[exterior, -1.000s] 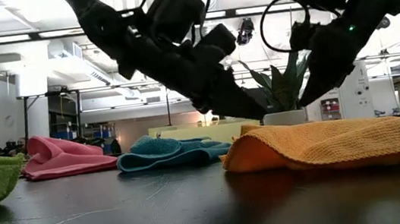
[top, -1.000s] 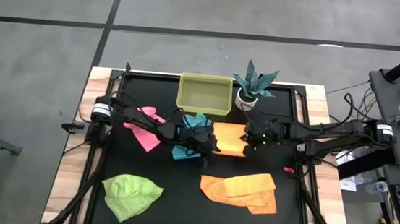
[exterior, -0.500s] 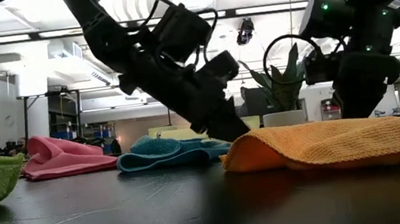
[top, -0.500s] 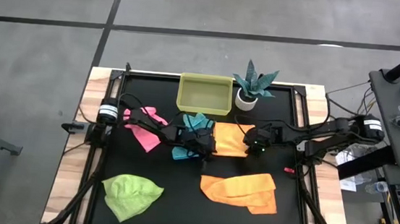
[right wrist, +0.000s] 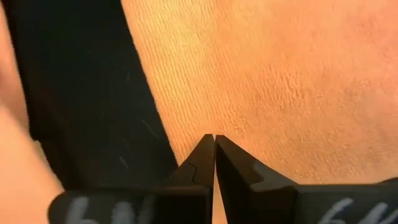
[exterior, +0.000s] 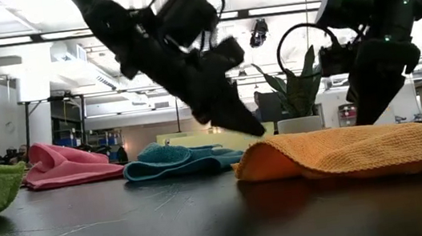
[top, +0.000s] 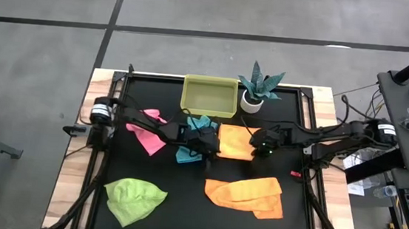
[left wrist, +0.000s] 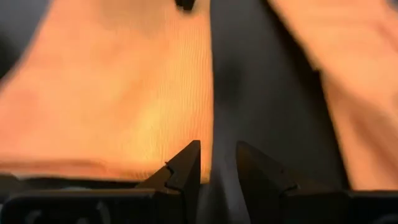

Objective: Fold microfiber towels
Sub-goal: Fold the top orange microfiber cloth, then put the top orange microfiber cloth into the yellow bin

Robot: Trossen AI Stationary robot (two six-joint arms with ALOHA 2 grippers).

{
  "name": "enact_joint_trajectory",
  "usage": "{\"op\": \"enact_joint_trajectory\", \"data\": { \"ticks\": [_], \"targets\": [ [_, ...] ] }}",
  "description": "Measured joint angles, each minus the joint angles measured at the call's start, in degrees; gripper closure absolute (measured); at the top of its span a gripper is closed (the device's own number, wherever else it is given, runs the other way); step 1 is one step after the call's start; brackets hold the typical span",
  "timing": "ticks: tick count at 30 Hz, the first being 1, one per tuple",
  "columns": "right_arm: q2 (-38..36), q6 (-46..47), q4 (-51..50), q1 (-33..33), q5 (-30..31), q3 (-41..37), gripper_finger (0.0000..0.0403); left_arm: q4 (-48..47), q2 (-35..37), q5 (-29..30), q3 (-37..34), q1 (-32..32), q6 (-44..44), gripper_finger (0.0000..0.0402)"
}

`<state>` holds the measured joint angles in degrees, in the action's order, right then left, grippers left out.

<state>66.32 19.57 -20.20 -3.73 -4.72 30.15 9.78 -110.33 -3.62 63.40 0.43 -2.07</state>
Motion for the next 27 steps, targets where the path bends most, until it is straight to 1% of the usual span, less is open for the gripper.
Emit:
{"op": "enact_joint_trajectory", "data": {
  "ticks": [4, 6, 9, 11, 13, 16, 20, 24, 27],
  "targets": [
    [-1.74, 0.44, -0.08, 0.0, 1.4, 0.12, 0.0394, 0.55, 2.41, 0.16, -0.08, 0.01, 3.52, 0.0314],
    [-2.36, 0.67, 0.02, -0.01, 4.34, 0.15, 0.0394, 2.62, 2.59, 2.75, 0.37, 0.15, 5.67, 0.0314],
    [-2.96, 0.68, 0.87, -0.31, 10.42, 0.15, 0.0394, 7.53, 1.71, 6.65, 0.33, 1.15, 7.28, 0.0314],
    [-2.98, 0.68, 1.46, -0.82, 13.76, 0.15, 0.0394, 10.0, 0.5, 7.28, 0.2, 2.24, 7.15, 0.0314],
    [-2.66, 0.7, 1.8, -1.6, 15.83, 0.15, 0.0394, 12.48, -1.42, 7.48, 0.13, 3.29, 6.96, 0.0314],
    [-2.13, 1.21, 2.01, -2.7, 16.79, 0.15, 0.0394, 12.25, -3.66, 7.61, 0.45, 4.64, 6.72, 0.0314],
    [-2.02, 2.7, 2.26, -3.49, 16.79, 0.15, 0.0394, 12.06, -5.6, 7.73, 0.5, 5.9, 4.22, 0.0314],
    [-2.05, 6.43, 2.31, -3.56, 16.72, 0.13, 0.0389, 12.28, -5.52, 7.81, 0.31, 5.97, 4.03, 0.0314],
    [-2.1, 9.44, 2.53, -3.56, 16.34, 0.22, 0.0372, 12.28, -4.89, 7.8, 0.43, 5.86, 4.33, 0.0314]
  ]
}}
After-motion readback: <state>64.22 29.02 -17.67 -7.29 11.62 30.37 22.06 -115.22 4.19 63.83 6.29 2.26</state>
